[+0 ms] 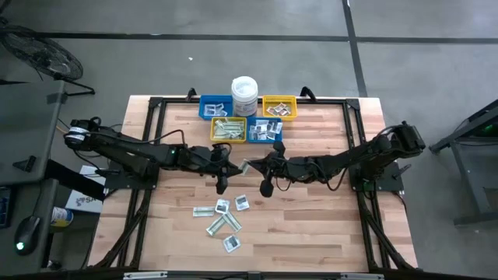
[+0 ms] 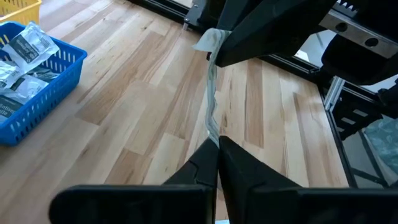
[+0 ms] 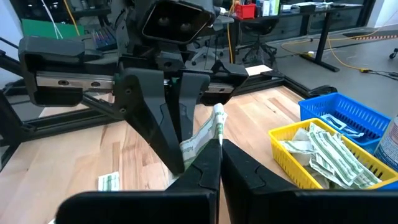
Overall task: Pick & Place First Aid Supplies
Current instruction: Put the green bandage pad into the left yellow bin
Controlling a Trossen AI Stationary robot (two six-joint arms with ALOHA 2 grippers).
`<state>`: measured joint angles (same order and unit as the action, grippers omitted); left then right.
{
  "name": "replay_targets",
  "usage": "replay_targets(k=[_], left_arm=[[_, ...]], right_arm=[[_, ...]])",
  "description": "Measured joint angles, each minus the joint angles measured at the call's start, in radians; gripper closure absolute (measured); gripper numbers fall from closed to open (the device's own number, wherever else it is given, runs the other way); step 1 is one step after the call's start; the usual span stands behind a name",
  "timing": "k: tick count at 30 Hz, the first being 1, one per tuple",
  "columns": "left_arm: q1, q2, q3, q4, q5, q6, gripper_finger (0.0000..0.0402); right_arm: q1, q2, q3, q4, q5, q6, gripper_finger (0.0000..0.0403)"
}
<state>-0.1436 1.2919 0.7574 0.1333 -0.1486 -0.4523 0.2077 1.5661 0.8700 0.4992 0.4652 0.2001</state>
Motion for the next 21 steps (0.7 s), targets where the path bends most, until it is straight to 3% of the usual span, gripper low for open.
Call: replay_targets(k=[11, 21], left_arm=[[0.0, 0.0, 0.0, -0.002, 0.001, 0.0, 0.04], [0.01, 0.0, 0.001, -0.035, -0.027, 0.003, 0.0401]], right_arm=[[0.0, 0.0, 0.0, 0.0, -0.004, 0.009, 0.0394], [-0.018, -0.004, 0.0, 0.106, -0.002, 0.035, 0.0265]])
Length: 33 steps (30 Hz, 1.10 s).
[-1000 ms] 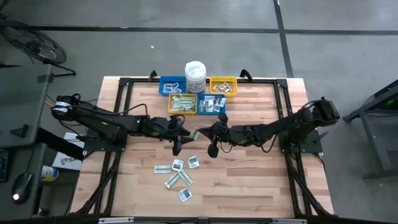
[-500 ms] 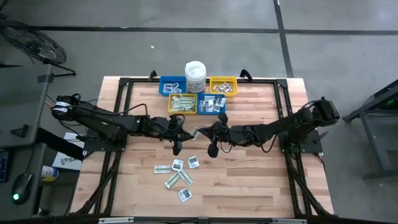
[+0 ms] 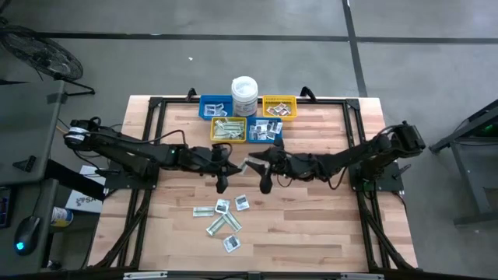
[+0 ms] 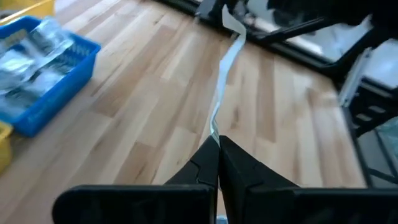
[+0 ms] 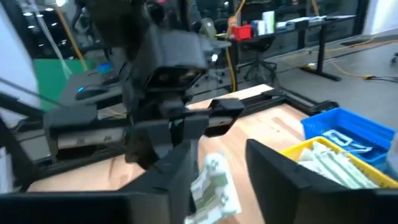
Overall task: Pick & Place First Aid Supplies
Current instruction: Put the green bandage pad into the left yellow bin
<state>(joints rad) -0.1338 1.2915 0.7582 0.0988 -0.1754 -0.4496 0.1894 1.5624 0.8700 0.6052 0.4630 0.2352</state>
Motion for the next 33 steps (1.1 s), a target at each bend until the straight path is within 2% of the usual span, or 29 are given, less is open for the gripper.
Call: replay_targets(k=[5, 8, 16, 19, 22, 25, 33], left_arm=[[0.076, 0.0, 0.0, -0.077, 0.015, -0.013, 0.0401], [0.151, 0.0, 0.0, -0.124, 0.09, -0.031, 0.0401], [0.366, 0.0, 0.0, -0.22, 0.272, -0.05, 0.0401], [0.442, 0.0, 0.016, -0.287, 0.312, 0.004, 0.0401], [0.503, 0.0, 0.074, -0.391, 0.295, 0.103, 0.0402], [0.542, 0.0, 0.147, -0.486, 0.236, 0.242, 0.0401], [0.573, 0.085, 0.28, -0.68, 0.099, 0.583, 0.0401]], right_arm=[[-0.019, 0.0, 0.0, 0.004, 0.069, 0.023, 0.0208], [-0.028, -0.005, 0.0, 0.0, 0.111, 0.027, 0.0191], [-0.078, -0.116, -0.001, -0.191, 0.151, 0.076, 0.0185], [-0.11, -0.179, -0.001, -0.3, 0.138, 0.086, 0.0185], [-0.15, -0.23, -0.001, -0.383, 0.095, 0.086, 0.0185], [-0.19, -0.266, -0.001, -0.441, 0.043, 0.081, 0.0185], [-0.282, -0.28, -0.001, -0.514, -0.061, 0.075, 0.0185]])
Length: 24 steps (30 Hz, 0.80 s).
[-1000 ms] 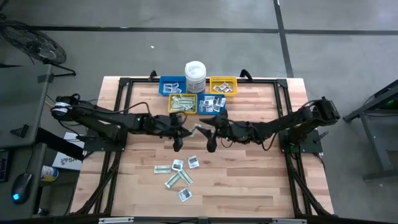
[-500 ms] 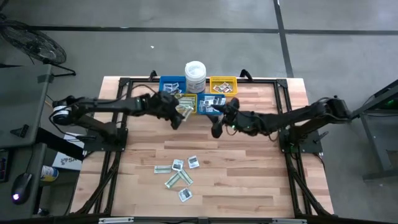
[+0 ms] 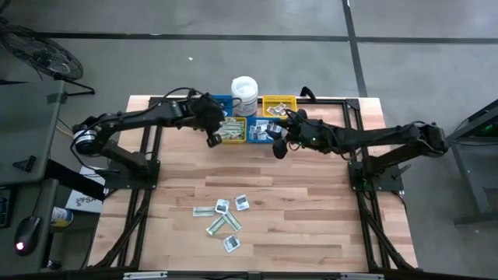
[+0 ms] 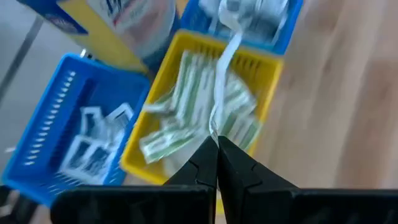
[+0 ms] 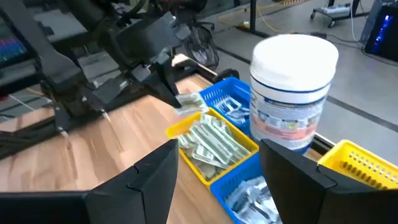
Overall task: Pick & Place First Aid Supplies
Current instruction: Put the green bandage pad into the left yellow bin
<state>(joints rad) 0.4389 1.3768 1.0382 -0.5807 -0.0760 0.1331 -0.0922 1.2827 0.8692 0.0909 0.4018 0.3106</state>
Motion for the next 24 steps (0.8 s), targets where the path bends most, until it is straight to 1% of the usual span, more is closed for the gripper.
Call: replay_targets(k=[3, 6, 13, 16, 20, 24], left_arm=[[0.0, 0.063, 0.04, -0.054, -0.089, 0.085, 0.0401], [0.0, 0.117, 0.083, -0.07, -0.17, 0.12, 0.0401], [0.0, 0.214, 0.169, -0.08, -0.198, 0.281, 0.0401], [0.0, 0.25, 0.194, -0.082, -0.201, 0.29, 0.0401], [0.0, 0.288, 0.222, -0.103, -0.205, 0.332, 0.0401], [0.0, 0.324, 0.23, -0.143, -0.244, 0.374, 0.0401]], right_arm=[[-0.029, 0.0, 0.0, -0.015, -0.018, -0.004, 0.0185], [-0.058, 0.0, 0.0, -0.021, -0.043, -0.005, 0.0185], [-0.108, 0.0, 0.0, -0.064, -0.1, -0.005, 0.0185], [-0.119, 0.0, 0.0, -0.074, -0.123, -0.005, 0.0185], [-0.125, 0.0, 0.0, -0.077, -0.124, -0.027, 0.0185], [-0.125, 0.0, 0.0, -0.081, -0.123, -0.044, 0.0185]])
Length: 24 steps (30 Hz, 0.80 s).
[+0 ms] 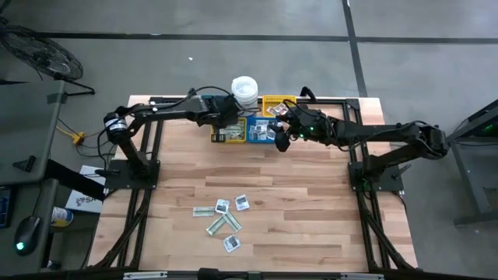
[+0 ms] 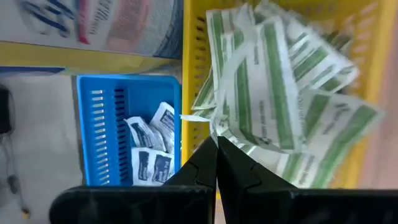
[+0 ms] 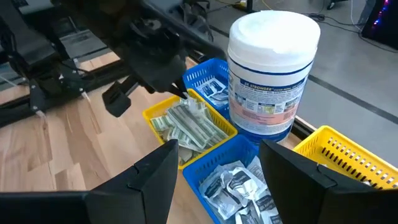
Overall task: Pick & Place First Aid Supplies
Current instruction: Put the green bandage pad into the left yellow bin
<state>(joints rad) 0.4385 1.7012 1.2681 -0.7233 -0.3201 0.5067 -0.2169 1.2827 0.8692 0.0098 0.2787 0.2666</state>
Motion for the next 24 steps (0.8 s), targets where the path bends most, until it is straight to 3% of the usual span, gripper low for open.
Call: replay_targets(k=[13, 24], left_arm=[[0.0, 0.02, 0.0, -0.009, -0.031, 0.048, 0.0396], [0.0, 0.02, -0.001, -0.01, -0.031, 0.065, 0.0322]], right_arm=[[-0.014, 0.0, 0.0, -0.014, -0.002, -0.014, 0.0185], [-0.019, 0.0, 0.0, -0.032, -0.013, -0.014, 0.0185]])
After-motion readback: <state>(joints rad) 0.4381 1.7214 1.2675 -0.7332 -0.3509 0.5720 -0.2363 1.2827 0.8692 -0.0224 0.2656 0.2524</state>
